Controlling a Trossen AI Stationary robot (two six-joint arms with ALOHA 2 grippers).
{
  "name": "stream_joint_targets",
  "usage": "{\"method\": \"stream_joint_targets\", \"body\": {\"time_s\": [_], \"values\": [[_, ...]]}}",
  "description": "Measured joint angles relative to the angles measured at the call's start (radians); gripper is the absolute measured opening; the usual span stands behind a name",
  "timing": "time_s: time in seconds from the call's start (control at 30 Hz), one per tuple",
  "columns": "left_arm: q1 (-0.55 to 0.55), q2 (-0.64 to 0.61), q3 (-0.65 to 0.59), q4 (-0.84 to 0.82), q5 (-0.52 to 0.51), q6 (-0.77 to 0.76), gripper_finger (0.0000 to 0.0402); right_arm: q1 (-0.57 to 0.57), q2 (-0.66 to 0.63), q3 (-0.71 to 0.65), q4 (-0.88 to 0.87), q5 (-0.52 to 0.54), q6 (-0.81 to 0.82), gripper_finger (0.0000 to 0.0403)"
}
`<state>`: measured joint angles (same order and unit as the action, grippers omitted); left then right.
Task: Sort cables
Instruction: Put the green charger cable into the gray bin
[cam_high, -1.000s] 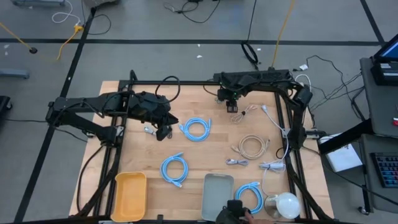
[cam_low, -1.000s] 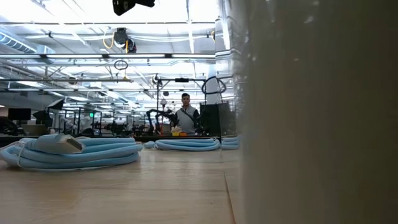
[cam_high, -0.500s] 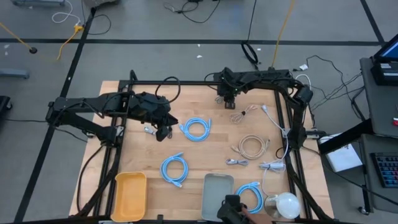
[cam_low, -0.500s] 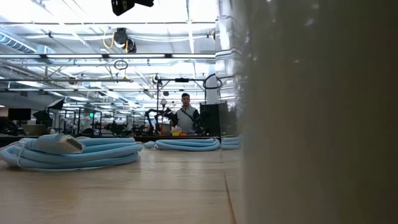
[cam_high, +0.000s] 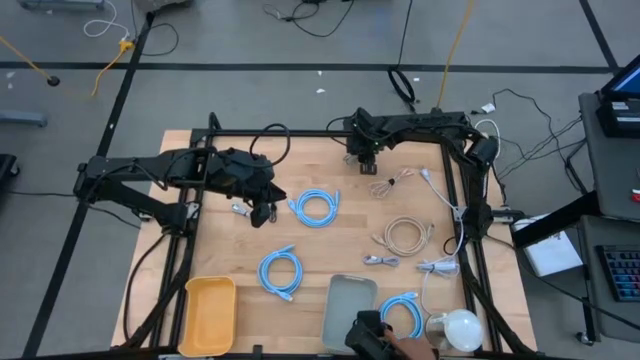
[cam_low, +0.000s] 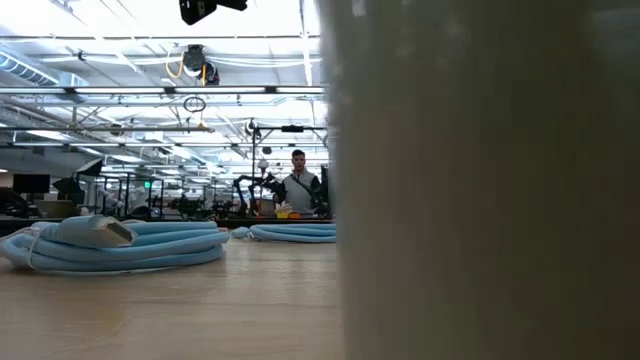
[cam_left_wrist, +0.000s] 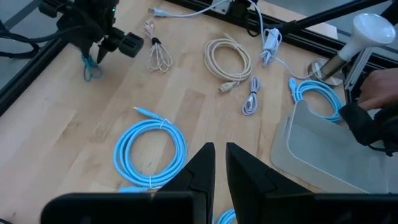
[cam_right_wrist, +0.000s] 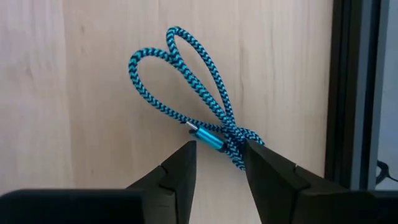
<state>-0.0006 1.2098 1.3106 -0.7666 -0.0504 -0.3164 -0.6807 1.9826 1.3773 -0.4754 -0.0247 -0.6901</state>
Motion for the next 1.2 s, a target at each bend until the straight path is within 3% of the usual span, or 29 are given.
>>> {"method": "stream_joint_targets", "body": {"time_s": [0.17,0.43,0.83,1.2], "values": [[0.000,0.000,0.000,0.000,0.000,-0.001,0.0042,0.000,0.020,0.025,-0.013,-0.004,-0.004,0.0116],[0.000,0.000,0.000,0.000,-0.001,-0.011,0.0042,0.001,0.022,0.027,-0.052,-0.005,0.018,0.0008],[-0.002,0.000,0.000,0.006,-0.002,-0.029,0.0042,0.030,-0.027,0.022,-0.060,0.080,0.024,0.0001],[-0.002,0.000,0.000,0.026,-0.011,-0.024,0.0042,0.114,-0.129,0.023,-0.055,0.072,0.011,0.0000]]}}
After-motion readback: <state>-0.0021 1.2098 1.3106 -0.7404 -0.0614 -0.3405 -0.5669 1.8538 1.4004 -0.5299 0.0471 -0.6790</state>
